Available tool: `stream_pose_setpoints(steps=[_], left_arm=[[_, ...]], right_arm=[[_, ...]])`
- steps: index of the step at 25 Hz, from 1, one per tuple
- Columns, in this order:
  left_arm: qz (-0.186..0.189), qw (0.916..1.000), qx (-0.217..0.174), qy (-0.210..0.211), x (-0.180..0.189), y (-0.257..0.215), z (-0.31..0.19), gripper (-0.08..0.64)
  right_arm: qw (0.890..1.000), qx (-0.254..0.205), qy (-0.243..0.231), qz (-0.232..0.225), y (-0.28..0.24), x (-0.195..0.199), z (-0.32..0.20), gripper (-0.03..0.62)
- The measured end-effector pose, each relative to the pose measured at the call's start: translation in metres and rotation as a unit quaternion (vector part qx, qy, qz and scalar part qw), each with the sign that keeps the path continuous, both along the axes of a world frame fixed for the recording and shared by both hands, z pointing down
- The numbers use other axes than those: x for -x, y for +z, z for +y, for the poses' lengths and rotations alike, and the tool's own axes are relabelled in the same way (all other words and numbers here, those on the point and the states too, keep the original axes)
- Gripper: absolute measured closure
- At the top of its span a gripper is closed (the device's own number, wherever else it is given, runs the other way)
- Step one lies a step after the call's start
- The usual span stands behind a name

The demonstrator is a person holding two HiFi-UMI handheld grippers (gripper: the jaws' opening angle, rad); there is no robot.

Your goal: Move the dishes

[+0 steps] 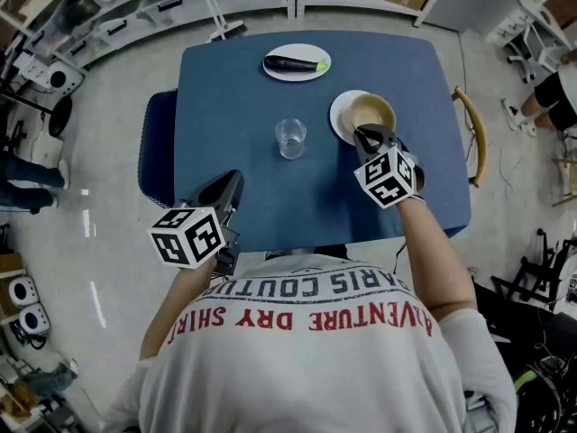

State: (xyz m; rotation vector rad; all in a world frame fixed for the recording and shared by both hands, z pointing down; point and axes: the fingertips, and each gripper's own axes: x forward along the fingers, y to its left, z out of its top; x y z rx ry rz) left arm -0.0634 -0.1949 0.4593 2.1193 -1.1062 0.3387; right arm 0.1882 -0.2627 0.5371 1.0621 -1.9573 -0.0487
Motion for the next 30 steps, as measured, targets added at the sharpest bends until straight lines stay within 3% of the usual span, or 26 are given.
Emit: stream_pose_setpoints(steps=[5,15,30], left_arm=[[0.017,0.9998,-0.005,0.006,0.008,-0.006,-0.003,0.532],[0.034,0.9977,-0.019,0.055,0.018,-0.013,-0.002,0.532],[0.034,0.9903,-0.009,0.134,0.024,0.002,0.011,0.532]], right_arm=[[1.0,-0.012,0.012,0.006,-0.014,0.002,0.01,0.558],[0.998,-0.038,0.046,0.008,-0.041,0.022,0.041,0.558],[0.997,-0.016,0.067,0.016,-0.023,0.066,0.098,0.558]])
